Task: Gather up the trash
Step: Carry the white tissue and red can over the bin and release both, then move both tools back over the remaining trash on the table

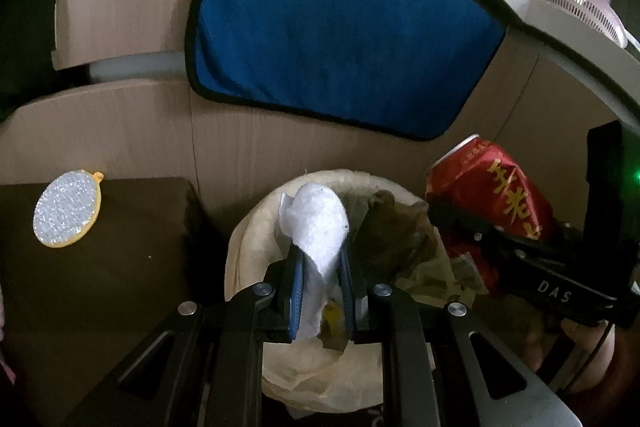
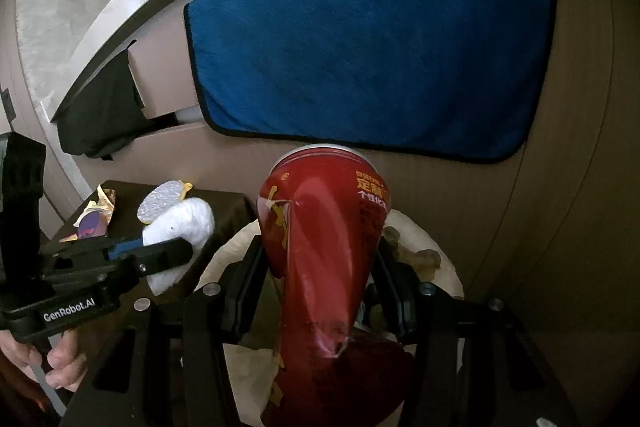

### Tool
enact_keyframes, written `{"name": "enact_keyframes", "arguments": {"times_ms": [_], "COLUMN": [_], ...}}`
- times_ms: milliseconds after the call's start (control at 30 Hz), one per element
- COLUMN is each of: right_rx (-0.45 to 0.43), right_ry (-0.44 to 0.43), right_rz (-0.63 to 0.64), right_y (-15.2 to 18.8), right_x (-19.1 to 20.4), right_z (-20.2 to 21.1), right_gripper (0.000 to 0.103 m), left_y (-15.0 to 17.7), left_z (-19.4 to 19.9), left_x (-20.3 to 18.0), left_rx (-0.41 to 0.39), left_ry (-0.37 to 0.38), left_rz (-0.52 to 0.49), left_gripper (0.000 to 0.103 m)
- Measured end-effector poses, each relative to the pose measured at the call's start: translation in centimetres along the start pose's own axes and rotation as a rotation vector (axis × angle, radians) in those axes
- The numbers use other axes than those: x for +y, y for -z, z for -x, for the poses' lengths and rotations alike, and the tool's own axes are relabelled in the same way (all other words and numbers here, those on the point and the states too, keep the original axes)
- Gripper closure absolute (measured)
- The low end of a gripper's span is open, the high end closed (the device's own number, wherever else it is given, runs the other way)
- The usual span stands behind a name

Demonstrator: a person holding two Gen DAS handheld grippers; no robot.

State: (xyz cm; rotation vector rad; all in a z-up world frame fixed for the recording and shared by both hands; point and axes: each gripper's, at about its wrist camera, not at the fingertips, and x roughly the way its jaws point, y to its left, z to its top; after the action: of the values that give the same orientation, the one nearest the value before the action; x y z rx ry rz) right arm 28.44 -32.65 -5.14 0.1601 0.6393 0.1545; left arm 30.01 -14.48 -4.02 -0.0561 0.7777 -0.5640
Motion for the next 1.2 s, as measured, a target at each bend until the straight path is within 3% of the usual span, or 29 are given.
{"name": "enact_keyframes", "arguments": {"times_ms": [233,300,367,400,433,567,633,767,933,1100,1200], "right_rx": [0.016,0.006,0.002,0.007,0.011,0.005,0.013,-0.001,-0.013,-0.007,-0.017], "right_ry": [-0.006,-0.015,-0.02,-0.014,-0.009,-0.028,-0.052,-0.009,0.002,-0.089,-0.101], "right_rz": [-0.026,-0.044,-0.061,-0.072,-0.082,-0.135,-0.153,-0.086,0.0,0.016,0.004], "right_y": [-0.3,-0.3,-0.5,-0.5,-0.5,-0.1,0.1,0.3,0.1,-0.4,-0.7], "right_x": [-0.4,-0.7,-0.9,-1.0,-1.0,-1.2,-1.3,0.3,3.2,7.0,9.7], "right_z": [-1.0,-1.1,-1.3,-1.5,-1.6,-1.7,-1.4,-0.6,0.2,0.2,0.0], "right_gripper": [0.055,0.053,0.046,0.035,0.032,0.032,0.031,0.032,0.047,0.047,0.047], "left_y": [0.3,0.3,0.3,0.4,0.5,0.7,1.1,2.0,3.5,5.0,6.2], "left_z": [-1.1,-1.6,-2.0,-2.0,-1.8,-0.7,0.3,2.6,6.6,11.6,14.5], "left_x": [0.6,0.8,1.2,1.4,1.7,2.9,4.1,6.6,10.2,14.9,19.0], "left_rx": [0.031,0.049,0.071,0.07,0.062,0.06,0.052,0.015,-0.049,-0.125,-0.143], "left_ry": [0.027,0.07,0.109,0.125,0.137,0.119,0.09,-0.004,-0.136,-0.263,-0.335], "left_rz": [0.026,0.042,0.045,0.055,0.069,0.106,0.149,0.188,0.197,0.211,0.286], "left_gripper": [0.086,0.079,0.046,0.044,0.043,0.043,0.043,0.043,0.043,0.043,0.043]}}
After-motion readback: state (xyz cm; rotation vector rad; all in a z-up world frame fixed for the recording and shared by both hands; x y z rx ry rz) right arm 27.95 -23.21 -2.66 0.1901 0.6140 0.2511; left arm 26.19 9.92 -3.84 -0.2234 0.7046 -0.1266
